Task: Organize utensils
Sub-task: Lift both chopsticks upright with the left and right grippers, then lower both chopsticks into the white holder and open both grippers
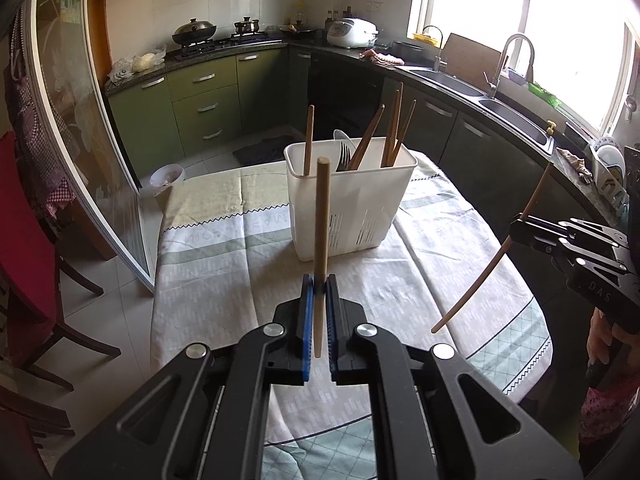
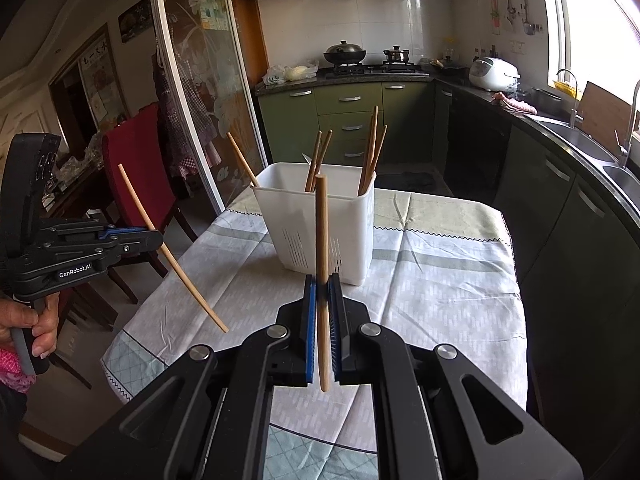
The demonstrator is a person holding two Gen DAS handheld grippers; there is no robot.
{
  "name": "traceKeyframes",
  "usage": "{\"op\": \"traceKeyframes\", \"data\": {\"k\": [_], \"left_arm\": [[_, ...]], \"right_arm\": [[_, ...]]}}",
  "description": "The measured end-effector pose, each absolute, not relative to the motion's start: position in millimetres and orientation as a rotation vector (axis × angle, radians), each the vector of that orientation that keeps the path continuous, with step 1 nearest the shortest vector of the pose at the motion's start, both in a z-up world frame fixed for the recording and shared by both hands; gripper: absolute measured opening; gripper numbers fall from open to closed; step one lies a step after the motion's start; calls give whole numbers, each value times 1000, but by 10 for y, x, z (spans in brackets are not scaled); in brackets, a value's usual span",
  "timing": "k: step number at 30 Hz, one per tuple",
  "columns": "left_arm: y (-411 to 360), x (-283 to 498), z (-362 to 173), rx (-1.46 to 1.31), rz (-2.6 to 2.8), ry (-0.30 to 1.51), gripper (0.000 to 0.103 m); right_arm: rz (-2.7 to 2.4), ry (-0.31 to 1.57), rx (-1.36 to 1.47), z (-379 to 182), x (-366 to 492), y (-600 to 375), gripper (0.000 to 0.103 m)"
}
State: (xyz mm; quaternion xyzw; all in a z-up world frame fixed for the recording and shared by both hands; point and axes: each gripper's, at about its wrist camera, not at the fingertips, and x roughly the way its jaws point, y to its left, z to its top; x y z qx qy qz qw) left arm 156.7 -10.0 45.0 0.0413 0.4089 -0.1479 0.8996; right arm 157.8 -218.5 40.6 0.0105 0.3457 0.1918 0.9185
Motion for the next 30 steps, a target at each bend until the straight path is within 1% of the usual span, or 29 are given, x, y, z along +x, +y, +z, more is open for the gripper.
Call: {"op": "traceKeyframes", "data": {"k": [6, 15, 19, 23, 30], "left_arm": [[-179, 1611, 789, 75, -342, 802, 6], [-456, 1774, 1642, 84, -354, 604, 6], [-565, 1944, 1865, 74, -347, 540, 6], [-669, 2159, 1860, 80, -315, 519, 6], [-650, 2620, 1488, 62, -267, 579, 6]], "right_arm": [[405, 630, 28, 823, 1579, -2215, 7], [400, 455, 71, 1690, 1740, -2299, 7], [381, 386, 93, 1953, 1907, -2314, 7], [370, 360, 113, 2024, 2154, -2317, 7], [357, 416, 129, 1709, 2695, -2254, 7]]}}
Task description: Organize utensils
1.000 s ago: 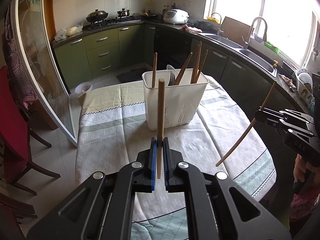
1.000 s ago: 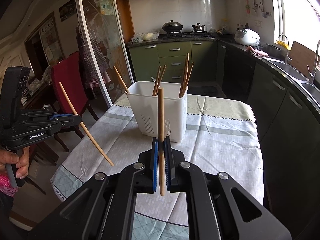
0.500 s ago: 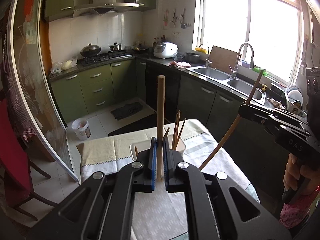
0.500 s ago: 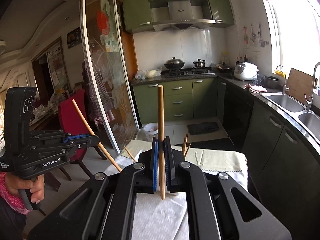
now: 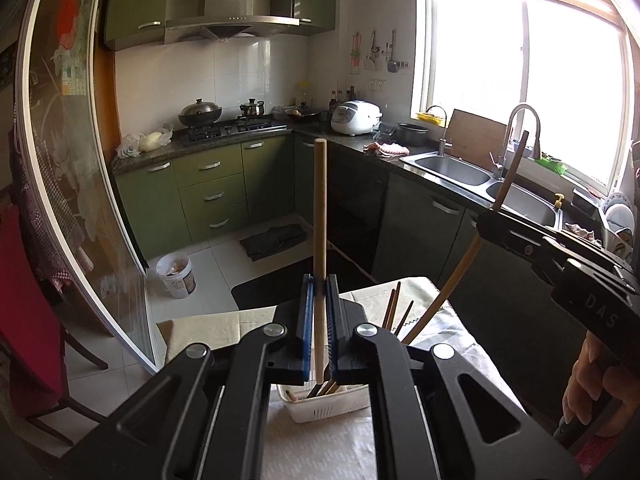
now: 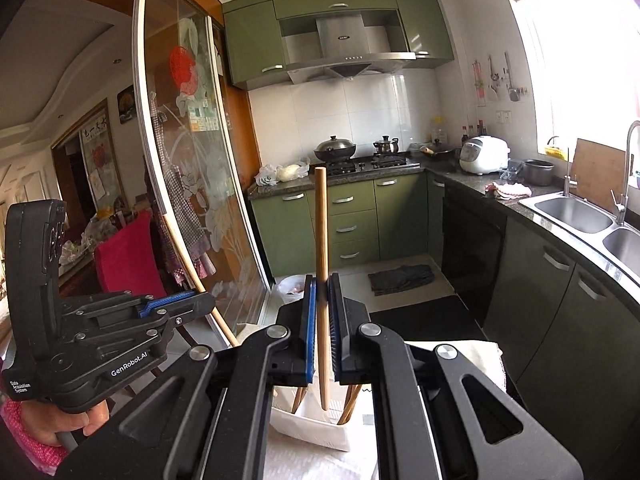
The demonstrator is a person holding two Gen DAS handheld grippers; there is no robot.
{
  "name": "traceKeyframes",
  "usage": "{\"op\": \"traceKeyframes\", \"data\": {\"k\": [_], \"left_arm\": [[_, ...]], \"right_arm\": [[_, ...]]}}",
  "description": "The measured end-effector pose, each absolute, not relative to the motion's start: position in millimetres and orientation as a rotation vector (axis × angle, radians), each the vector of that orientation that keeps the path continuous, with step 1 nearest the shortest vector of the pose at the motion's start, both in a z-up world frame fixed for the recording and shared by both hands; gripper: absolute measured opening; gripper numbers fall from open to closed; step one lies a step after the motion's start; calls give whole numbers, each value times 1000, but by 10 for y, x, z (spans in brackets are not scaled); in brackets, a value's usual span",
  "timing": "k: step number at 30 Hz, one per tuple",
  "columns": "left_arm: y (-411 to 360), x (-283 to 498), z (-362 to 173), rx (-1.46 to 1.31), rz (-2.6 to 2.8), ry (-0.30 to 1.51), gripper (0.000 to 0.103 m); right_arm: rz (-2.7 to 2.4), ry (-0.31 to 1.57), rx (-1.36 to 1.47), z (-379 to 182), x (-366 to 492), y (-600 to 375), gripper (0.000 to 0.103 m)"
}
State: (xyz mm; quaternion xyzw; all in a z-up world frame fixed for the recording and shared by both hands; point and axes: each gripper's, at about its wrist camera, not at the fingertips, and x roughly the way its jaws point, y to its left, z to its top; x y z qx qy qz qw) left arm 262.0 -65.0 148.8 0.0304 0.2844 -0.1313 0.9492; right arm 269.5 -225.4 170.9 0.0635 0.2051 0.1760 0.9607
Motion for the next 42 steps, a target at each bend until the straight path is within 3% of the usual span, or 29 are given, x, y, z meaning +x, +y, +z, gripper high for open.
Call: {"op": "traceKeyframes", "data": {"k": [15, 17, 20, 28, 30, 32, 34, 37, 42], "left_arm": [[-655, 2852, 702, 87, -274, 715, 8], [-656, 2845, 707, 80, -278, 714, 11], [-670, 2800, 729, 77, -280, 699, 26], [-651, 2627, 959, 60, -284, 624, 27], [-631, 2536, 1045, 58, -284, 595, 27], [-600, 2442, 1132, 51, -285, 574, 28], [-554, 2315, 1178, 39, -289, 562, 41], [-489, 2043, 1146, 36, -283, 542, 57], [-285, 1594, 778, 6, -295, 599, 66]], "right_arm": [[351, 600, 90, 658, 3162, -1991, 7], [355, 619, 80, 587, 3180, -1964, 8], [349, 629, 64, 511, 3165, -1936, 12], [333, 587, 71, 633, 2948, -2028, 13], [331, 570, 76, 685, 2861, -2065, 21], [331, 559, 77, 740, 2734, -2096, 21], [333, 553, 70, 770, 2606, -2124, 21], [327, 553, 60, 748, 2374, -2189, 33], [344, 589, 74, 458, 1887, -2323, 51]]}}
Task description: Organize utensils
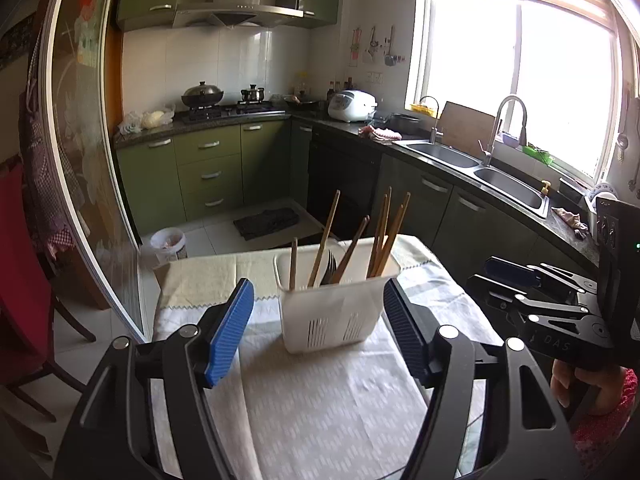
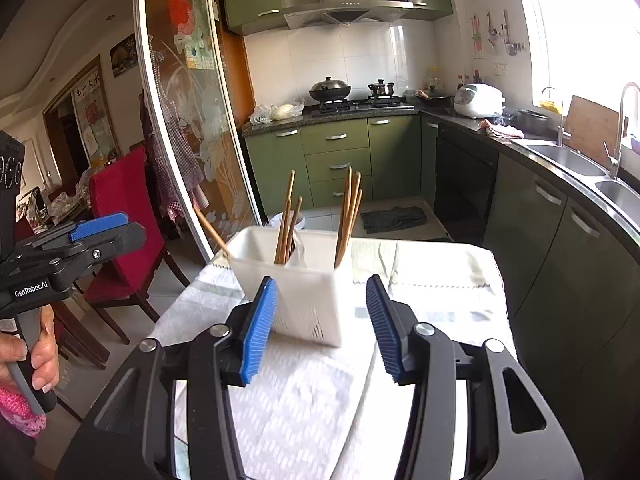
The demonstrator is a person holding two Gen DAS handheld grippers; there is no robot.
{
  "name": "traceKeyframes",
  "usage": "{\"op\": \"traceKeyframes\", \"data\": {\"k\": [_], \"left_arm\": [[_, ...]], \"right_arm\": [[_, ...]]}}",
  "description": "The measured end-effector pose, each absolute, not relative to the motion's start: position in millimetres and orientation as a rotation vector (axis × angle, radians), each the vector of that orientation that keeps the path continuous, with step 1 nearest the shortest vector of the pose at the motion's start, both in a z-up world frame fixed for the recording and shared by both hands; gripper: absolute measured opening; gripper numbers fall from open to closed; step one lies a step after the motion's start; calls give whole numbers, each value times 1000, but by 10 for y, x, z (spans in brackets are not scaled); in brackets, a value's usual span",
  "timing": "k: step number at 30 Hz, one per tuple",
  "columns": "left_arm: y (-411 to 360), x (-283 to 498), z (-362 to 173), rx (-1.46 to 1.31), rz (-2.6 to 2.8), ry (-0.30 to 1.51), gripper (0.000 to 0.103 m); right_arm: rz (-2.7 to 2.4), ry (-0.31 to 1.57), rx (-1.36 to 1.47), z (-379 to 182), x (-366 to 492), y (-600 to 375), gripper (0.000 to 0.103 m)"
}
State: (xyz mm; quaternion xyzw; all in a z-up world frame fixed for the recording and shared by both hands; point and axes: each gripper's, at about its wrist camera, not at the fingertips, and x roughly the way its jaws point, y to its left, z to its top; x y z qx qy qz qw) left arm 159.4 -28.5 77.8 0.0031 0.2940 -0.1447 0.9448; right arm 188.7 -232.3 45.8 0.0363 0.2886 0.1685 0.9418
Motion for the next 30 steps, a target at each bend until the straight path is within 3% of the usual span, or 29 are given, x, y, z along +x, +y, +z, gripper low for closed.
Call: {"op": "traceKeyframes", "data": {"k": [3, 7, 9, 12, 21, 30], "left_arm": [[-158, 1320, 525, 0, -274, 609, 70], [2, 961, 362, 1, -221, 562, 90], [41, 806, 352, 10, -205, 545, 91], [96, 585, 384, 8, -187, 533, 95], [111, 55, 482, 4, -154, 517, 96], [48, -105, 477, -14, -183, 513, 96]], "right_arm": [[344, 589, 80, 244, 1543, -2405, 63], [347, 564, 84, 52, 1053, -2472, 80], [356, 536, 73, 29, 806, -2481, 90], [357, 473, 55, 100, 440, -2494, 98], [270, 439, 40, 305, -338, -2509, 98], [201, 426, 26, 298, -343, -2494, 98]]}}
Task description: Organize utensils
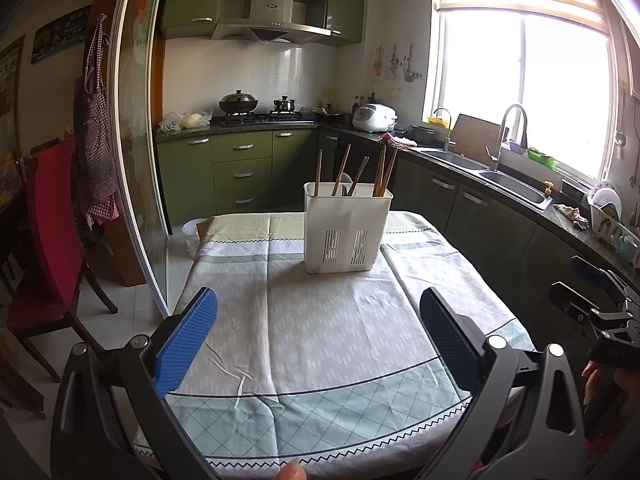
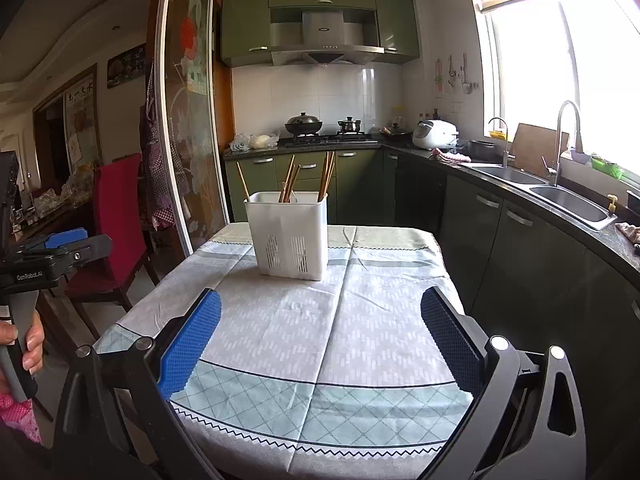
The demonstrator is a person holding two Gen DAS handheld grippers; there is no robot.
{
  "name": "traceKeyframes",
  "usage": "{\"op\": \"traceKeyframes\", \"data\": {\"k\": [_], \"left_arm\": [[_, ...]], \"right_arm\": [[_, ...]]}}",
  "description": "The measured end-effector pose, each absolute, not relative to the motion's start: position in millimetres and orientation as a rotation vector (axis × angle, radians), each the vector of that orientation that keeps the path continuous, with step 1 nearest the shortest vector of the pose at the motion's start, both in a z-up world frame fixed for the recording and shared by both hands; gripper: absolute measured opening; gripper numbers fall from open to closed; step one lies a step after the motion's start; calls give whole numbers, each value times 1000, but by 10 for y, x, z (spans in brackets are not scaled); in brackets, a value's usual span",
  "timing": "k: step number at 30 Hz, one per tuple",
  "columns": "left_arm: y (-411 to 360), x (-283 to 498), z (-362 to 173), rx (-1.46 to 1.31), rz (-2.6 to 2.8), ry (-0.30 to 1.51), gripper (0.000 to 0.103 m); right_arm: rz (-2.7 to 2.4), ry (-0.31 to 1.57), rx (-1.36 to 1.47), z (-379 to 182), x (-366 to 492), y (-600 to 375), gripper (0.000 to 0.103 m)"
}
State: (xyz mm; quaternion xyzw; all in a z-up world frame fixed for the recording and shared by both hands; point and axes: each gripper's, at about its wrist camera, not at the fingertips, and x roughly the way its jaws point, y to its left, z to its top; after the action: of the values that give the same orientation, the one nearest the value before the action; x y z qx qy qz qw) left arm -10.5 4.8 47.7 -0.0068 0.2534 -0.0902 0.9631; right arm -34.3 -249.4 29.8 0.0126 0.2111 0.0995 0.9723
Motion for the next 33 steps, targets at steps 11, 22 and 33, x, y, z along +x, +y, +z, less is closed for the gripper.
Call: {"op": "traceKeyframes", "data": {"k": [11, 22, 33], "left_arm": [[100, -122, 423, -20, -158, 535, 96], [149, -108, 401, -34, -154, 543, 96], [156, -98, 403, -30, -148, 543, 96]], "right_arm": [[216, 455, 30, 210, -170, -2443, 98], [223, 460, 19, 187, -125, -2397, 98], [227, 459, 22, 177, -119, -2391, 98]]}}
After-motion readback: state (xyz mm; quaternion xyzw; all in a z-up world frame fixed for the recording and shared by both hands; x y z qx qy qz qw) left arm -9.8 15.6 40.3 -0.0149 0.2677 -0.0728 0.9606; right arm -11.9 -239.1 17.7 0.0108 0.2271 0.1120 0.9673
